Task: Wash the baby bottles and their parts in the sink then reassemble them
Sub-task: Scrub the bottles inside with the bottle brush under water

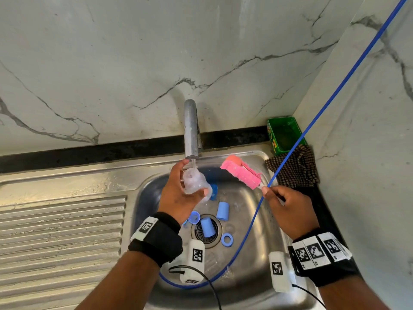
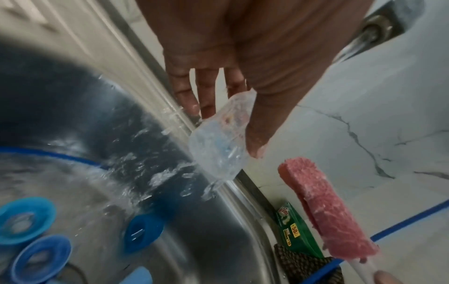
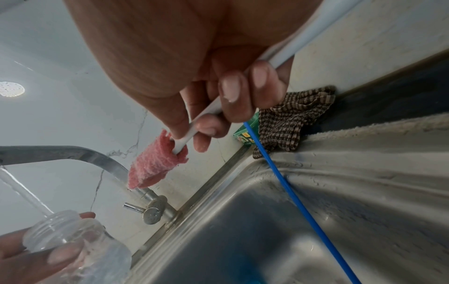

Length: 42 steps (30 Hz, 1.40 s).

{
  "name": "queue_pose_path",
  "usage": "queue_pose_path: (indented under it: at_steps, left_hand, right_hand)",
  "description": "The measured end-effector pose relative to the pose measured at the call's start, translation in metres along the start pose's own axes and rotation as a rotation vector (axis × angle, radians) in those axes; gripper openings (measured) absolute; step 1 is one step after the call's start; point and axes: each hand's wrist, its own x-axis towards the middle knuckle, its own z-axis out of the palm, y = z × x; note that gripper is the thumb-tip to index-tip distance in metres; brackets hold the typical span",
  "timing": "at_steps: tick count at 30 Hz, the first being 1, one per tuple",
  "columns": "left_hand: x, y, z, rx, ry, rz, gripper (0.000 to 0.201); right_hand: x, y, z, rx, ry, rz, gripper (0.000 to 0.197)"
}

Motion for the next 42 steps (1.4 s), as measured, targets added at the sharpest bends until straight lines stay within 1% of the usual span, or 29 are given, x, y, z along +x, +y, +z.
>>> queue_pose_path:
  at_steps: [1, 3, 7, 9, 11, 13, 14, 15, 16, 17, 18, 19, 20, 21, 22, 23, 24, 26, 29, 30, 31, 33, 36, 37, 39, 41, 42]
  left_hand:
    - [0.001, 0.001, -0.001, 0.091, 0.017, 0.039, 0.072]
    - [0.001, 0.005, -0.001, 0.207, 0.05, 0.065, 0.073]
    - [0.0, 0.014, -0.003, 0.307, 0.088, 0.097, 0.071]
    - [-0.001, 0.019, -0.004, 0.316, 0.112, 0.139, 0.074]
    - [0.0, 0.019, -0.006, 0.317, 0.098, 0.14, 0.075]
    - [0.002, 0.017, -0.007, 0.369, 0.011, 0.095, 0.07]
    - [0.002, 0.015, -0.007, 0.384, -0.034, 0.065, 0.071]
    - [0.002, 0.015, -0.009, 0.389, -0.047, 0.049, 0.076]
    - [0.0, 0.017, -0.01, 0.389, -0.026, 0.059, 0.083]
    - [0.0, 0.02, -0.011, 0.374, 0.026, 0.096, 0.089]
    - [0.001, 0.021, -0.012, 0.354, 0.077, 0.135, 0.093]
    - [0.001, 0.023, -0.013, 0.346, 0.097, 0.164, 0.093]
    - [0.0, 0.026, -0.014, 0.369, 0.079, 0.171, 0.09]
    - [0.0, 0.029, -0.014, 0.413, 0.035, 0.146, 0.086]
    - [0.001, 0.027, -0.015, 0.446, 0.001, 0.104, 0.086]
    - [0.0, 0.028, -0.016, 0.449, -0.002, 0.085, 0.091]
    - [-0.001, 0.029, -0.018, 0.436, 0.023, 0.101, 0.097]
    - [-0.001, 0.031, -0.021, 0.412, 0.075, 0.18, 0.104]
    - [-0.007, 0.037, -0.025, 0.446, 0.025, 0.153, 0.112]
    - [-0.009, 0.037, -0.025, 0.443, 0.03, 0.157, 0.114]
    - [-0.011, 0.039, -0.026, 0.435, 0.047, 0.191, 0.114]
    - [-0.016, 0.041, -0.027, 0.413, 0.064, 0.246, 0.112]
    - [-0.024, 0.039, -0.03, 0.401, 0.028, 0.214, 0.109]
    - [-0.026, 0.038, -0.03, 0.431, 0.017, 0.208, 0.105]
    - [-0.033, 0.033, -0.031, 0.484, 0.021, 0.247, 0.088]
    - [-0.042, 0.027, -0.029, 0.491, 0.034, 0.299, 0.073]
    - [-0.045, 0.023, -0.028, 0.481, 0.037, 0.311, 0.07]
  right_hand:
    - [0.0, 0.0, 0.0, 0.001, -0.002, 0.001, 0.029]
    - [0.0, -0.001, -0.001, -0.004, -0.005, -0.005, 0.027]
    - [-0.001, -0.003, -0.002, -0.007, -0.006, -0.014, 0.029]
    - [-0.001, -0.002, -0.002, -0.004, 0.001, -0.024, 0.03]
    - [-0.001, -0.001, -0.002, 0.001, 0.008, -0.03, 0.03]
    - [-0.002, -0.001, -0.002, 0.002, 0.008, -0.025, 0.031]
    - [-0.002, -0.002, -0.002, 0.0, 0.006, -0.025, 0.032]
    - [-0.003, -0.003, -0.002, -0.002, 0.004, -0.028, 0.032]
    - [-0.003, -0.004, -0.003, -0.003, 0.003, -0.032, 0.031]
    - [-0.003, -0.005, -0.004, -0.003, 0.009, -0.037, 0.03]
    - [-0.003, -0.006, -0.004, -0.004, 0.018, -0.044, 0.029]
    - [-0.003, -0.006, -0.005, -0.007, 0.024, -0.049, 0.028]
    - [-0.004, -0.006, -0.006, -0.01, 0.027, -0.05, 0.027]
    - [-0.005, -0.006, -0.007, -0.013, 0.027, -0.049, 0.027]
    - [-0.006, -0.007, -0.008, -0.013, 0.026, -0.048, 0.028]
    - [-0.007, -0.009, -0.009, -0.01, 0.025, -0.049, 0.028]
    - [-0.008, -0.011, -0.01, -0.006, 0.026, -0.052, 0.028]
    - [-0.01, -0.016, -0.014, 0.004, 0.037, -0.058, 0.027]
    - [-0.016, -0.019, -0.02, -0.012, 0.034, -0.059, 0.028]
    - [-0.018, -0.019, -0.021, -0.012, 0.037, -0.061, 0.028]
    - [-0.02, -0.02, -0.023, -0.005, 0.043, -0.064, 0.028]
    - [-0.025, -0.022, -0.027, 0.008, 0.057, -0.059, 0.027]
    - [-0.036, -0.022, -0.032, 0.002, 0.066, -0.071, 0.028]
    - [-0.038, -0.021, -0.033, 0.0, 0.062, -0.072, 0.029]
    - [-0.045, -0.019, -0.035, -0.003, 0.057, -0.076, 0.029]
    - [-0.052, -0.016, -0.037, 0.0, 0.045, -0.077, 0.029]
    - [-0.054, -0.015, -0.038, 0.001, 0.041, -0.079, 0.029]
